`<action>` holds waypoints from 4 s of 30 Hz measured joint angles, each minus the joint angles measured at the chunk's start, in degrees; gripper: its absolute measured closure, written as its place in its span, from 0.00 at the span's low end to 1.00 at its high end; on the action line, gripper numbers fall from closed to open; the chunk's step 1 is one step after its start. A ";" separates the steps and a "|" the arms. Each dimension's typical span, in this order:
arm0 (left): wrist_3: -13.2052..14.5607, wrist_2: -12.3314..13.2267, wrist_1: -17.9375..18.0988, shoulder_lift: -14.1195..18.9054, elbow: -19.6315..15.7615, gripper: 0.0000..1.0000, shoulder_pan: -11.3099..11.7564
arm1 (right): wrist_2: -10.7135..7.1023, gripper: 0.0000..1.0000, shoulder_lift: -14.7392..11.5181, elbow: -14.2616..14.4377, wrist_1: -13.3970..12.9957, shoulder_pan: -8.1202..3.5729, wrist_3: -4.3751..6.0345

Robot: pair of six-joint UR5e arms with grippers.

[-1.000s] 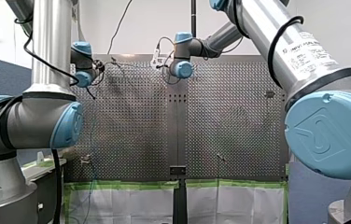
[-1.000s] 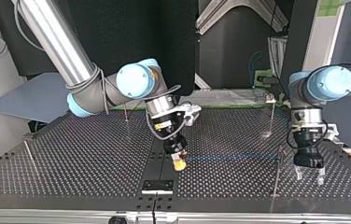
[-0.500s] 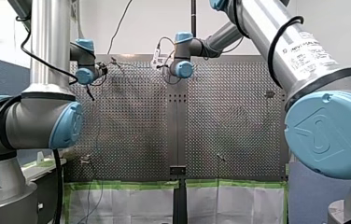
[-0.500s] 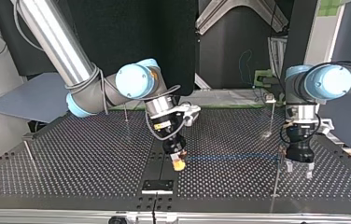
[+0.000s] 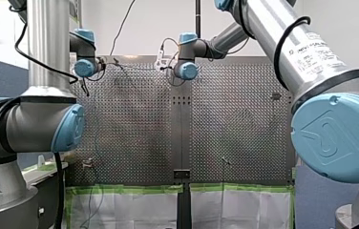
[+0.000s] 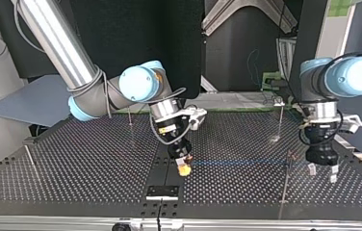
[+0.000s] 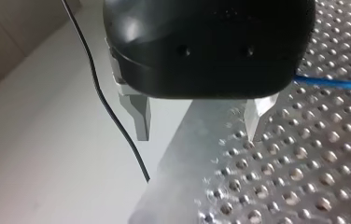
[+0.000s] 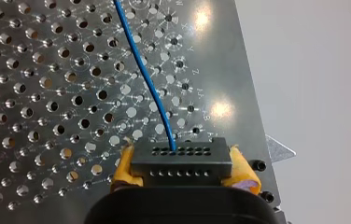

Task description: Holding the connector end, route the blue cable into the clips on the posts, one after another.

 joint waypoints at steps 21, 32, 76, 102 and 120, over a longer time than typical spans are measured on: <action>7.49 -9.76 -10.95 0.35 -0.03 0.00 -5.88 | 0.00 1.00 -0.01 0.00 0.84 -0.38 -0.18; 7.46 -12.34 -16.39 1.53 -0.23 0.00 -6.04 | 0.00 1.00 -0.04 -0.03 2.27 -0.48 -0.66; 13.77 -11.67 -34.40 11.42 -0.23 0.00 -17.36 | 0.07 1.00 -0.01 0.00 3.03 -0.49 -0.56; 20.51 -13.33 -30.04 10.89 -0.22 0.00 -14.86 | 0.18 1.00 0.05 0.01 3.04 -0.49 -0.70; 20.66 -12.50 -29.67 10.60 1.57 0.00 -12.61 | 0.05 1.00 0.07 0.01 2.99 -0.66 -0.56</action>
